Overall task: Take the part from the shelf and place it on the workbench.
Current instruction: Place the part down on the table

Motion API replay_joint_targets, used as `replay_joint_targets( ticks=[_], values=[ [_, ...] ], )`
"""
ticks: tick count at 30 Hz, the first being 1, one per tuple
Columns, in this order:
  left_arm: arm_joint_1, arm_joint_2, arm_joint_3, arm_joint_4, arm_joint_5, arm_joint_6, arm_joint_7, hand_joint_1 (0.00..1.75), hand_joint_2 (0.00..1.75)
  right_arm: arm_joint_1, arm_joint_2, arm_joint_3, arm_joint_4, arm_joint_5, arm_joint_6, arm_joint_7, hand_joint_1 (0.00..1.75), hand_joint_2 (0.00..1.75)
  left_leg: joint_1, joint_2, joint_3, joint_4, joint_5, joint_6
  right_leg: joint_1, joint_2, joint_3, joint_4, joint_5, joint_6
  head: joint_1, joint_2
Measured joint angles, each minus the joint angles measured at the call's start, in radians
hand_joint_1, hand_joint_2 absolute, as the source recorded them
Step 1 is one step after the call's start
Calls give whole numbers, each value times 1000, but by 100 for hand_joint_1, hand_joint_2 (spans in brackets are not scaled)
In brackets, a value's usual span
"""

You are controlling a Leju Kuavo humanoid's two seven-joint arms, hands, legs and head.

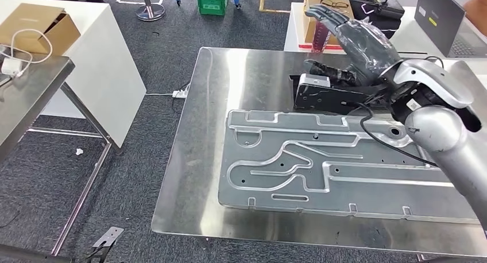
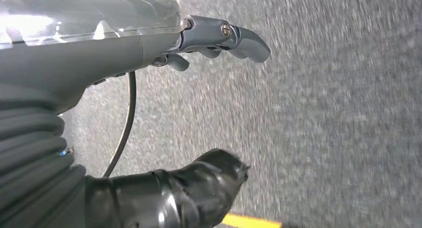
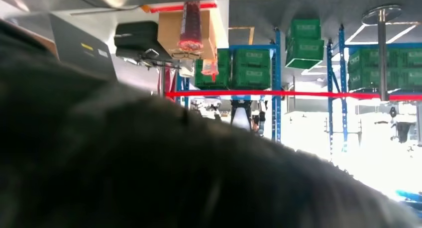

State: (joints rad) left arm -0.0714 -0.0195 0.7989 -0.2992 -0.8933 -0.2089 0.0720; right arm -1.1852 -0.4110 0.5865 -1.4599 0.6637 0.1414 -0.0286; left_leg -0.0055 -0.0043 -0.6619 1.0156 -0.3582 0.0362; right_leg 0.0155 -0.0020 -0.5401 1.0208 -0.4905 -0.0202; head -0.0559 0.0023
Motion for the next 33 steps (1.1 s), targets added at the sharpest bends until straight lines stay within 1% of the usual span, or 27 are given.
replay_joint_targets(
  ticks=[2, 3, 4, 6, 7, 8, 9, 10, 11, 12, 13, 14, 16, 17, 18, 19, 21, 22, 23, 24, 25, 26, 27, 29, 30, 32, 33],
  values=[
    [7, -4, -1, -1, -5, 1, 5, 0, 175, 37, -6, 0, -13, -2, -5, -8, 0, 0, 3, -1, -6, 3, -5, -11, -5, -4, -1, -21, 22, -10, 3, 0],
    [12, -6, -1, -2, -9, 2, 8, 0, 175, 60, -9, 0, -21, -2, -9, -13, 0, 0, 4, -2, -15, 20, -29, -17, -10, -7, -5, -32, 36, -17, 3, 0],
    [16, -7, -2, -4, -12, 5, 11, 0, 175, 85, -10, 1, -30, -3, -12, -19, 0, 0, 6, -2, -28, 56, -69, -24, -14, -10, -11, -40, 50, -20, 3, 0],
    [23, -9, -2, -7, -20, 11, 14, 0, 175, 138, -15, 0, -46, -6, -17, -29, 0, 0, 15, -2, -60, 175, -161, -40, -18, -11, -35, -43, 72, -21, 2, 0],
    [27, -9, -2, -9, -23, 14, 15, 0, 175, 167, -19, 0, -54, -9, -18, -34, 0, 0, 21, -2, -68, 230, -184, -48, -22, -11, -49, -42, 82, -17, 2, 0],
    [30, -10, -2, -12, -26, 15, 15, 0, 175, 197, -24, 0, -62, -13, -18, -39, 0, 0, 27, -1, -65, 260, -185, -56, -26, -12, -64, -39, 91, -12, 2, 0],
    [33, -12, -2, -15, -29, 16, 15, 0, 175, 226, -29, -1, -71, -15, -18, -45, 0, 0, 33, -1, -45, 257, -166, -64, -32, -12, -79, -33, 99, -5, 2, 0],
    [35, -14, -2, -19, -32, 17, 15, 0, 175, 253, -34, -3, -81, -18, -19, -50, 0, 0, 40, 0, -6, 217, -139, -73, -38, -13, -95, -25, 106, 2, 2, 0],
    [35, -17, -2, -23, -35, 17, 16, 0, 175, 278, -39, -6, -92, -20, -20, -55, 0, 0, 46, 1, 40, 153, -129, -83, -43, -13, -111, -14, 111, 10, 1, 0],
    [34, -20, -1, -28, -38, 17, 16, 0, 175, 301, -45, -10, -105, -20, -22, -59, 0, 0, 46, 0, 84, 91, -128, -86, -46, -13, -125, -3, 115, 18, -2, 0],
    [35, -24, -1, -33, -40, 17, 16, 0, 175, 321, -51, -15, -116, -21, -25, -63, 0, 0, 45, -1, 114, 44, -136, -84, -46, -14, -134, 6, 119, 26, -3, 0],
    [36, -26, -1, -36, -41, 17, 17, 0, 175, 338, -56, -19, -126, -21, -27, -67, 0, 0, 42, -2, 126, 21, -149, -76, -44, -14, -139, 10, 124, 34, -5, 0],
    [40, -29, 0, -39, -42, 17, 17, 0, 175, 363, -64, -25, -137, -22, -30, -70, 0, 0, 38, -2, 118, 20, -143, -47, -45, -14, -141, 8, 138, 50, -3, 0],
    [41, -31, 0, -40, -42, 17, 17, 0, 175, 371, -69, -27, -140, -22, -31, -70, 0, 0, 37, 0, 110, 20, -135, -34, -48, -13, -145, 10, 133, 56, -3, 0],
    [41, -33, 0, -41, -43, 17, 17, 0, 175, 378, -73, -30, -143, -22, -31, -70, 0, 0, 36, 2, 101, 18, -124, -21, -50, -12, -155, 27, 108, 60, -2, 0],
    [41, -34, 0, -43, -43, 17, 17, 0, 175, 384, -77, -33, -145, -22, -31, -70, 0, 0, 35, 4, 89, 16, -111, -10, -51, -11, -169, 63, 66, 61, -1, 0],
    [42, -35, 1, -47, -44, 17, 17, 0, 175, 390, -82, -37, -148, -22, -31, -70, 0, 0, 28, 5, 61, 16, -87, 1, -47, -9, -203, 188, -42, 60, 1, 0],
    [42, -36, 1, -48, -44, 17, 17, 0, 175, 396, -84, -39, -148, -25, -30, -71, 0, 0, 24, 5, 46, 16, -76, 3, -44, -8, -212, 250, -73, 58, 1, 0],
    [43, -37, 2, -49, -44, 17, 17, 0, 175, 406, -85, -40, -150, -29, -29, -73, 0, 0, 19, 5, 31, 17, -64, 5, -41, -7, -210, 292, -83, 54, 1, 0],
    [43, -38, 4, -51, -45, 16, 17, 0, 175, 420, -87, -41, -152, -35, -27, -76, 0, 0, 14, 5, 17, 17, -53, 7, -36, -7, -191, 299, -71, 47, 1, 0],
    [44, -40, 6, -52, -45, 15, 16, 0, 175, 438, -88, -42, -156, -41, -25, -82, 0, 0, 9, 4, 4, 17, -42, 8, -30, -6, -154, 271, -49, 36, 1, 0],
    [45, -43, 9, -54, -46, 13, 15, 0, 175, 461, -91, -45, -162, -47, -24, -90, 0, 0, 6, 2, -6, 17, -32, 9, -21, -4, -99, 210, -31, 21, 1, 0],
    [47, -48, 11, -56, -47, 11, 15, 0, 175, 488, -94, -49, -171, -52, -24, -99, 0, 0, 1, 0, -15, 17, -22, 8, -12, -4, -39, 132, -31, 4, 0, 0],
    [52, -58, 18, -61, -52, 5, 13, 0, 175, 550, -102, -61, -189, -58, -29, -117, 0, 0, 1, -3, -19, 12, -4, 2, 3, -8, 41, 18, -44, -15, -1, 0],
    [56, -62, 23, -64, -54, 1, 12, 0, 175, 583, -106, -65, -195, -59, -32, -124, 0, 0, 3, -4, -17, 7, 5, -3, 7, -11, 52, -7, -47, -17, 0, 0],
    [66, -65, 33, -70, -59, -7, 13, 0, 175, 648, -111, -68, -198, -62, -36, -131, 0, 0, 5, -4, -14, -3, 17, -15, 6, -14, 47, -29, -22, -21, 3, 0],
    [71, -67, 38, -75, -62, -12, 14, 0, 175, 679, -112, -68, -198, -66, -35, -133, 0, 0, 5, -4, -19, 4, 0, -19, 2, -16, 42, -40, -6, -25, 3, 0]
  ],
)
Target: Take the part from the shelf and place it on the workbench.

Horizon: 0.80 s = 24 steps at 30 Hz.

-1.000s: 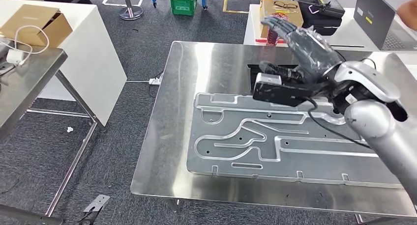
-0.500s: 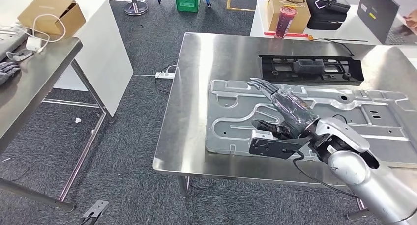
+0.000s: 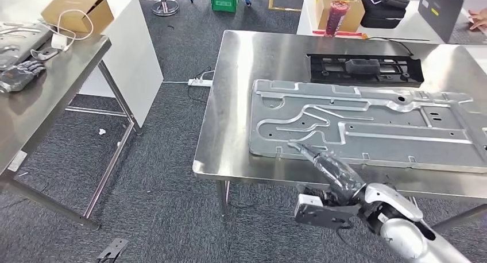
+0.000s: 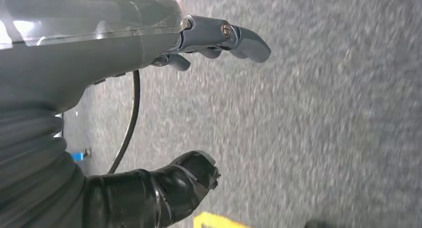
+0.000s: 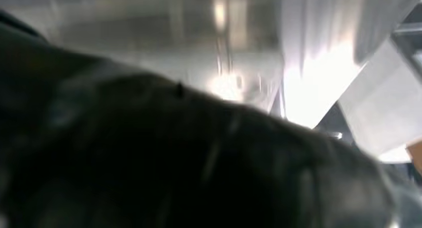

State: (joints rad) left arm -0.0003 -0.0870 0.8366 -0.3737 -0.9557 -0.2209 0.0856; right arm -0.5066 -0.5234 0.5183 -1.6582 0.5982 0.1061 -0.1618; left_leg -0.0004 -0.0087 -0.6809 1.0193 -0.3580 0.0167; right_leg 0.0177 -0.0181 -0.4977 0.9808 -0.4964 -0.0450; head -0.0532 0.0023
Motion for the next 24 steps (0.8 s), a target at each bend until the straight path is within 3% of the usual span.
replay_joint_targets(
  ticks=[1, 3, 4, 5, 6, 7, 8, 10, 12, 14, 15, 17, 19, 20, 21, 22, 24],
  values=[
    [5, -2, 5, -6, -3, -5, 2, 0, 175, 28, -1, 0, 0, -5, 1, -2, 0, 0, 0, 0, -9, 25, -37, -5, -5, -2, -8, -10, 17, -3, 0, 0],
    [8, -6, 18, -19, -10, -15, 6, 0, 175, 77, 0, -3, 1, -14, 5, -5, 0, 0, 6, 2, -34, 125, -145, -13, -11, -2, -36, -16, 47, -5, 0, 0],
    [9, -7, 25, -26, -13, -19, 8, 0, 175, 99, 0, -6, 2, -20, 10, -7, 0, 0, 9, 2, -42, 188, -184, -19, -13, -3, -52, -14, 60, -2, -1, 0],
    [9, -7, 33, -33, -16, -23, 10, 0, 175, 120, 0, -9, 3, -27, 17, -7, 0, 0, 13, 2, -42, 237, -196, -26, -16, -3, -70, -11, 72, 2, -1, 0],
    [9, -7, 41, -40, -18, -27, 12, 0, 175, 140, 0, -14, 5, -36, 26, -6, 0, 0, 16, 2, -30, 263, -185, -32, -19, -4, -89, -6, 84, 7, -1, 0],
    [9, -7, 47, -45, -19, -31, 13, 0, 175, 156, 1, -18, 8, -44, 34, -5, 0, 0, 20, 3, -3, 252, -157, -37, -24, -4, -107, 1, 94, 12, -1, 0],
    [9, -7, 52, -51, -20, -34, 14, 0, 175, 170, 1, -21, 11, -50, 40, -4, 0, 0, 24, 3, 43, 207, -132, -43, -28, -5, -126, 11, 102, 19, -1, 0],
    [6, -7, 61, -61, -21, -37, 15, 0, 175, 190, 2, -30, 16, -57, 45, -3, 0, 0, 25, 3, 145, 72, -138, -45, -31, -5, -158, 35, 113, 32, -2, 0],
    [4, -8, 68, -68, -22, -38, 15, 0, 175, 201, 2, -40, 20, -61, 47, -1, 0, 0, 20, 1, 188, -4, -167, -33, -31, -5, -171, 48, 125, 46, -3, 0],
    [3, -8, 73, -71, -22, -41, 16, 0, 175, 211, 2, -49, 25, -67, 57, 2, 0, 0, 18, 5, 179, -10, -157, -11, -33, -3, -172, 46, 137, 61, -3, 0],
    [1, -9, 76, -73, -23, -43, 17, 0, 175, 217, 3, -52, 29, -71, 65, 4, 0, 0, 19, 9, 172, -11, -147, 0, -35, 1, -177, 52, 126, 66, -3, 0],
    [-3, -9, 83, -77, -26, -50, 19, 0, 175, 235, 4, -61, 39, -84, 81, 6, 0, 0, 21, 19, 150, -17, -121, 19, -39, 8, -201, 118, 46, 75, -1, 0],
    [-4, -9, 91, -81, -31, -58, 22, 0, 175, 260, 10, -69, 52, -100, 92, 6, 0, 0, 19, 27, 123, -16, -98, 25, -40, 11, -231, 241, -52, 81, 0, 0],
    [-5, -10, 96, -82, -34, -62, 24, 0, 175, 277, 17, -72, 61, -109, 96, 5, 0, 0, 19, 32, 107, -15, -87, 24, -41, 12, -236, 293, -71, 83, 0, 0],
    [-5, -10, 99, -83, -37, -67, 26, 0, 175, 296, 25, -74, 72, -119, 99, 6, 0, 0, 18, 38, 93, -14, -77, 23, -41, 11, -228, 321, -66, 85, 0, 0],
    [-5, -10, 103, -85, -40, -70, 29, 0, 175, 315, 36, -78, 84, -128, 101, 7, 0, 0, 18, 44, 78, -12, -67, 21, -41, 11, -202, 314, -44, 84, 0, 0],
    [-8, -10, 110, -88, -43, -76, 35, 0, 175, 348, 61, -90, 113, -147, 101, 15, 0, 0, 17, 57, 55, -6, -51, 14, -40, -8, -102, 203, -6, 79, 0, 0]
  ],
)
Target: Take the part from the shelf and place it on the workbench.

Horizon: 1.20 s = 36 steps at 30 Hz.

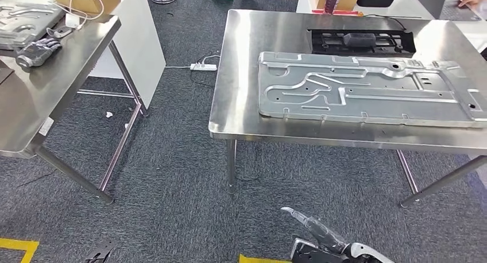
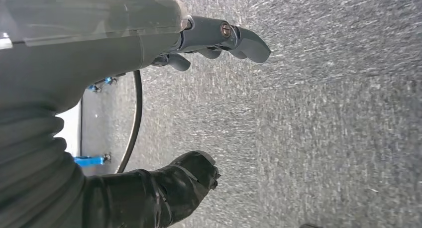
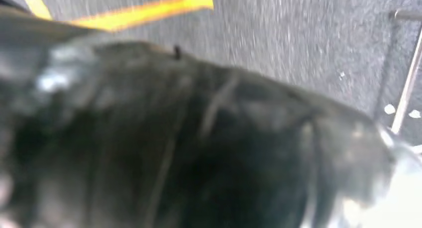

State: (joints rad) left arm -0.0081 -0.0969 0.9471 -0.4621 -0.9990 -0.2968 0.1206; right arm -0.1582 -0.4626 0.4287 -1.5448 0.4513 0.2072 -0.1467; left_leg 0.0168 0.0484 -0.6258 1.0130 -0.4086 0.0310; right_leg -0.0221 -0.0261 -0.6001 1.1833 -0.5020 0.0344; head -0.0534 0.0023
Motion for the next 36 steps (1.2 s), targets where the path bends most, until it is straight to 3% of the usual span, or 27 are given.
replay_joint_targets(
  ticks=[2, 3, 5, 6, 7, 8, 10, 11, 12, 13, 14, 15, 17, 19, 21, 22, 23, 25, 26, 27, 28, 29, 30, 31, 33, 34, 36],
  values=[
    [-5, -1, 5, -4, -4, -5, 8, 0, 175, 24, 31, -19, 49, -21, -7, 17, 0, 0, -2, 13, -8, 3, 13, -12, 10, -30, 91, -135, -11, -12, -3, 0],
    [-9, -1, 6, -6, -5, -6, 13, 0, 175, 35, 50, -33, 89, -32, -14, 25, 0, 0, -2, 21, -7, 2, 20, -19, 15, -37, 109, -171, -22, -20, -4, 0],
    [-18, -2, 7, -7, -6, -7, 23, 0, 175, 54, 88, -65, 192, -48, -32, 26, 0, 0, 0, 32, -5, -4, 31, -33, 18, -24, 103, -186, -10, -37, -8, 0],
    [-22, -3, 7, -8, -6, -7, 28, 0, 175, 59, 106, -80, 248, -52, -39, 21, 0, 0, 1, 27, -9, 2, 23, -39, 17, -17, 95, -188, 0, -45, -8, 0],
    [-25, -3, 7, -8, -6, -6, 31, 0, 175, 61, 122, -93, 297, -55, -45, 15, 0, 0, 2, 14, -18, 20, -5, -44, 16, -9, 84, -190, 13, -55, -8, 0],
    [-26, -3, 7, -8, -5, -5, 33, 0, 175, 62, 137, -105, 344, -60, -49, 11, 0, 0, 3, -3, -32, 60, -51, -47, 16, -2, 70, -192, 27, -63, -9, 0],
    [-29, -1, 7, -8, -1, 1, 36, 0, 175, 62, 166, -134, 438, -72, -56, 12, 0, 0, 2, -32, -63, 185, -157, -46, 20, 18, 38, -190, 53, -74, -9, 0],
    [-30, 0, 7, -8, 1, 4, 37, 0, 175, 62, 180, -151, 489, -79, -60, 14, 0, 0, 0, -38, -70, 243, -187, -43, 23, 29, 22, -188, 66, -76, -10, 0],
    [-32, 0, 7, -7, 5, 8, 38, 0, 175, 61, 192, -169, 540, -85, -64, 16, 0, 0, -1, -40, -64, 274, -191, -39, 26, 41, 6, -186, 79, -77, -10, 0],
    [-35, 0, 7, -7, 8, 10, 38, 0, 175, 59, 203, -187, 593, -92, -70, 18, 0, 0, -4, -42, -41, 269, -175, -34, 28, 52, -10, -184, 90, -77, -10, 0],
    [-39, 1, 7, -6, 12, 13, 38, 0, 175, 55, 212, -204, 649, -100, -75, 19, 0, 0, -8, -48, 0, 226, -148, -26, 31, 64, -24, -182, 101, -76, -10, 0],
    [-45, 4, 7, -5, 16, 17, 39, 0, 175, 48, 222, -222, 710, -109, -82, 18, 0, 0, -13, -65, 52, 157, -125, -14, 31, 73, -36, -179, 110, -75, -10, 0],
    [-55, 13, 4, 2, 25, 27, 39, 0, 175, 35, 238, -259, 836, -124, -95, 11, 0, 0, -20, -103, 145, 19, -112, 4, 33, 90, -52, -177, 129, -70, -9, 0],
    [-63, 22, -2, 12, 32, 39, 38, 0, 175, 27, 247, -298, 945, -136, -101, 6, 0, 0, -23, -113, 173, -38, -116, 9, 29, 106, -59, -181, 149, -58, -9, 0],
    [-70, 28, -10, 23, 38, 49, 37, 0, 175, 26, 250, -336, 1032, -148, -102, 14, 0, 0, -20, -91, 167, -54, -95, 12, 30, 117, -65, -187, 160, -45, -9, 0],
    [-74, 30, -15, 28, 42, 54, 36, 0, 175, 26, 252, -353, 1070, -152, -102, 22, 0, 0, -17, -77, 164, -65, -81, 17, 31, 108, -73, -175, 142, -40, -6, 0],
    [-76, 31, -20, 33, 44, 56, 35, 0, 175, 27, 255, -368, 1100, -154, -102, 30, 0, 0, -12, -63, 157, -75, -66, 21, 32, 91, -86, -145, 105, -35, -4, 0],
    [-77, 33, -28, 42, 47, 60, 35, 0, 175, 27, 261, -388, 1146, -155, -102, 41, 0, 0, -11, -37, 135, -78, -45, 22, 20, 51, -123, -29, 4, -23, -1, 0],
    [-78, 34, -31, 45, 48, 61, 35, 0, 175, 26, 264, -395, 1164, -155, -102, 42, 0, 0, -10, -22, 121, -75, -37, 19, 11, 41, -137, 35, -26, -14, -2, 0],
    [-78, 35, -35, 49, 48, 62, 35, 0, 175, 26, 266, -401, 1179, -155, -102, 44, 0, 0, -9, -8, 106, -70, -30, 15, 2, 35, -141, 82, -31, -5, -2, 0],
    [-79, 37, -38, 52, 48, 62, 35, 0, 175, 26, 267, -405, 1193, -155, -102, 46, 0, 0, -7, 7, 90, -62, -24, 10, -8, 31, -129, 100, -15, 5, -2, 0],
    [-81, 38, -42, 55, 49, 62, 34, 0, 175, 26, 268, -409, 1204, -155, -101, 51, 0, 0, -3, 20, 74, -52, -20, 5, -17, 25, -99, 82, 13, 15, -2, 0],
    [-84, 39, -45, 58, 51, 62, 33, 0, 175, 26, 269, -413, 1213, -154, -100, 56, 0, 0, 0, 32, 60, -39, -18, -1, -25, 13, -52, 31, 34, 25, -2, 0],
    [-87, 41, -49, 61, 53, 62, 33, 0, 175, 24, 272, -417, 1220, -154, -98, 63, 0, 0, 2, 42, 46, -26, -17, -9, -27, -7, 2, -37, 34, 33, -1, 0],
    [-94, 48, -58, 68, 61, 62, 33, 0, 175, 21, 280, -426, 1234, -154, -92, 76, 0, 0, 4, 61, 29, -5, -14, -27, -20, -31, 63, -135, 11, 25, -6, 0],
    [-98, 51, -64, 72, 64, 62, 33, 0, 175, 22, 283, -431, 1243, -154, -90, 84, 0, 0, 5, 70, 26, 0, -10, -36, -11, -31, 66, -152, 1, 13, -9, 0],
    [-103, 53, -74, 82, 72, 63, 35, 0, 175, 30, 285, -441, 1262, -154, -87, 101, 0, 0, 10, 77, 22, 3, -4, -54, -7, -15, 46, -154, 11, -17, -13, 0]
  ],
)
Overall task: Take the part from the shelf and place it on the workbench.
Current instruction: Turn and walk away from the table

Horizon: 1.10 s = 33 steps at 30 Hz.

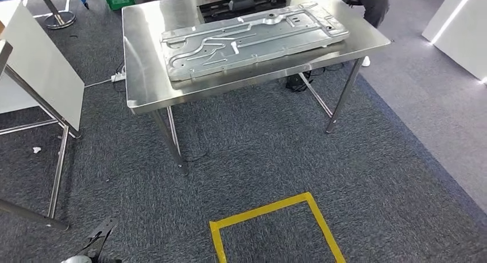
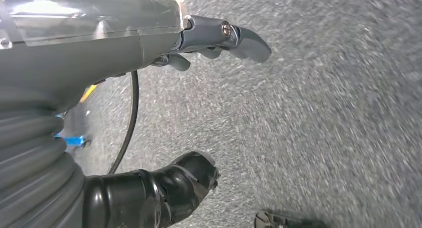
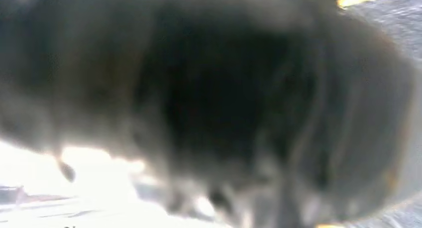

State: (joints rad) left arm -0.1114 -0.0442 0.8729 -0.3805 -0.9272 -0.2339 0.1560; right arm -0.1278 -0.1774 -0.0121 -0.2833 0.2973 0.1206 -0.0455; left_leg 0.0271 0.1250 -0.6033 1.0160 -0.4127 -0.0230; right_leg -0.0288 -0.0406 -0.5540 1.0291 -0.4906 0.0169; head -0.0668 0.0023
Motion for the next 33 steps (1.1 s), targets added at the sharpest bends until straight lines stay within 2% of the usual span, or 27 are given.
replay_joint_targets(
  ticks=[1, 2, 3, 5, 6, 7, 8, 9, 11, 13, 15, 16, 17, 18, 20, 21, 22, 23, 24, 25, 26, 27, 28, 30, 31, 32, 33],
  values=[
    [-1, 1, -5, 6, 4, 1, 2, 0, 175, 5, 1, -6, 9, 0, 0, 9, 0, 0, 3, -15, -6, 9, -14, -7, 1, 8, -9, 0, 9, -12, -1, 0],
    [0, 2, -10, 11, 9, 1, 3, 0, 175, 9, 2, -11, 16, 0, -2, 17, 0, 0, 5, -40, -17, 34, -48, -10, 2, 14, -20, -2, 20, -24, -1, 0],
    [1, 4, -14, 16, 13, 2, 4, 0, 175, 12, 4, -15, 21, 0, -4, 23, 0, 0, 5, -69, -31, 79, -98, -10, 4, 23, -31, -3, 32, -34, -1, 0],
    [2, 10, -20, 23, 18, 3, 6, 0, 175, 14, 7, -23, 28, 0, -6, 29, 0, 0, -2, -107, -55, 197, -197, 1, 15, 46, -61, -3, 56, -47, -2, 0],
    [0, 14, -23, 26, 20, 3, 7, 0, 175, 14, 9, -28, 32, 0, -6, 31, 0, 0, -8, -114, -57, 243, -220, 8, 21, 60, -77, -2, 68, -51, -2, 0],
    [-2, 16, -26, 29, 23, 3, 8, 0, 175, 15, 11, -33, 36, 0, -6, 33, 0, 0, -13, -117, -45, 260, -220, 16, 26, 73, -91, -1, 79, -53, -2, 0],
    [-3, 17, -30, 31, 25, 3, 10, 0, 175, 17, 12, -37, 40, 0, -6, 34, 0, 0, -20, -121, -16, 243, -201, 26, 31, 86, -104, 0, 90, -54, -2, 0],
    [-4, 18, -35, 34, 27, 3, 11, 0, 175, 20, 14, -40, 43, 0, -6, 36, 0, 0, -28, -131, 29, 190, -172, 39, 34, 99, -114, 1, 100, -54, -2, 0],
    [-8, 24, -43, 37, 30, 3, 13, 0, 175, 23, 19, -46, 47, 1, -6, 36, 0, 0, -38, -172, 125, 46, -144, 65, 38, 122, -130, 1, 122, -52, -2, 0],
    [-12, 29, -47, 41, 33, 2, 13, 0, 175, 23, 23, -52, 50, 3, -6, 36, 0, 0, -43, -198, 166, -33, -145, 76, 35, 142, -138, -5, 145, -44, -2, 0],
    [-18, 30, -52, 44, 37, 0, 15, 0, 175, 27, 23, -58, 54, 5, -4, 39, 0, 0, -43, -181, 164, -50, -124, 77, 31, 157, -141, -18, 167, -33, -4, 0],
    [-22, 30, -55, 46, 40, -2, 17, 0, 175, 30, 24, -60, 57, 6, -2, 41, 0, 0, -41, -168, 161, -61, -110, 81, 32, 145, -145, -15, 159, -29, -4, 0],
    [-25, 29, -59, 47, 43, -3, 19, 0, 175, 31, 24, -62, 59, 7, 0, 44, 0, 0, -39, -154, 155, -71, -93, 84, 32, 123, -153, 3, 132, -26, -2, 0],
    [-25, 29, -62, 49, 47, -3, 21, 0, 175, 31, 25, -63, 60, 9, 2, 46, 0, 0, -36, -140, 147, -78, -79, 86, 31, 95, -164, 42, 84, -23, 0, 0],
    [-24, 29, -67, 51, 54, -5, 22, 0, 175, 30, 26, -64, 60, 14, 4, 48, 0, 0, -36, -111, 123, -78, -59, 85, 20, 59, -192, 164, -16, -11, 2, 0],
    [-24, 30, -69, 52, 57, -6, 23, 0, 175, 29, 27, -64, 61, 17, 5, 48, 0, 0, -35, -95, 109, -75, -50, 81, 12, 52, -199, 223, -36, -2, 3, 0],
    [-25, 30, -71, 53, 59, -6, 23, 0, 175, 30, 28, -64, 61, 19, 6, 48, 0, 0, -33, -80, 93, -70, -42, 77, 3, 48, -196, 262, -32, 6, 2, 0],
    [-26, 30, -73, 54, 61, -7, 24, 0, 175, 30, 28, -64, 61, 21, 6, 48, 0, 0, -31, -65, 76, -62, -35, 71, -5, 43, -176, 268, -8, 15, 2, 0],
    [-27, 30, -75, 55, 63, -8, 26, 0, 175, 31, 28, -64, 62, 22, 6, 48, 0, 0, -27, -52, 58, -52, -29, 65, -13, 35, -140, 239, 19, 24, 2, 0],
    [-30, 31, -77, 55, 65, -8, 27, 0, 175, 30, 29, -64, 62, 22, 6, 48, 0, 0, -25, -40, 41, -39, -26, 58, -20, 18, -90, 180, 26, 34, 2, 0],
    [-32, 33, -79, 56, 66, -10, 29, 0, 175, 29, 31, -64, 62, 23, 6, 48, 0, 0, -23, -29, 26, -24, -25, 50, -18, 2, -40, 111, 18, 38, 2, 0],
    [-34, 36, -82, 56, 67, -11, 30, 0, 175, 27, 32, -64, 62, 24, 7, 48, 0, 0, -23, -18, 16, -12, -23, 42, -14, -13, -5, 54, 0, 35, 1, 0],
    [-36, 39, -85, 57, 68, -13, 31, 0, 175, 26, 34, -65, 62, 24, 7, 48, 0, 0, -22, -7, 8, -4, -20, 35, -7, -20, 12, 18, -19, 27, -1, 0],
    [-38, 41, -91, 59, 71, -16, 33, 0, 175, 28, 35, -66, 63, 24, 7, 48, 0, 0, -17, 11, 3, 1, -12, 19, 5, -8, 4, 3, -19, -2, -3, 0],
    [-39, 40, -93, 60, 73, -17, 35, 0, 175, 31, 34, -67, 64, 25, 7, 48, 0, 0, -12, 2, 0, 8, -19, 13, 7, 0, -3, 2, -10, -15, -4, 0],
    [-38, 39, -94, 62, 76, -17, 37, 0, 175, 32, 33, -68, 65, 26, 7, 49, 0, 0, -8, -21, -7, 27, -46, 7, 9, 8, -13, 1, -1, -27, -3, 0],
    [-36, 39, -95, 63, 78, -18, 39, 0, 175, 32, 33, -70, 66, 27, 7, 49, 0, 0, -5, -52, -20, 65, -89, 5, 11, 16, -25, -1, 10, -38, -4, 0]
  ],
)
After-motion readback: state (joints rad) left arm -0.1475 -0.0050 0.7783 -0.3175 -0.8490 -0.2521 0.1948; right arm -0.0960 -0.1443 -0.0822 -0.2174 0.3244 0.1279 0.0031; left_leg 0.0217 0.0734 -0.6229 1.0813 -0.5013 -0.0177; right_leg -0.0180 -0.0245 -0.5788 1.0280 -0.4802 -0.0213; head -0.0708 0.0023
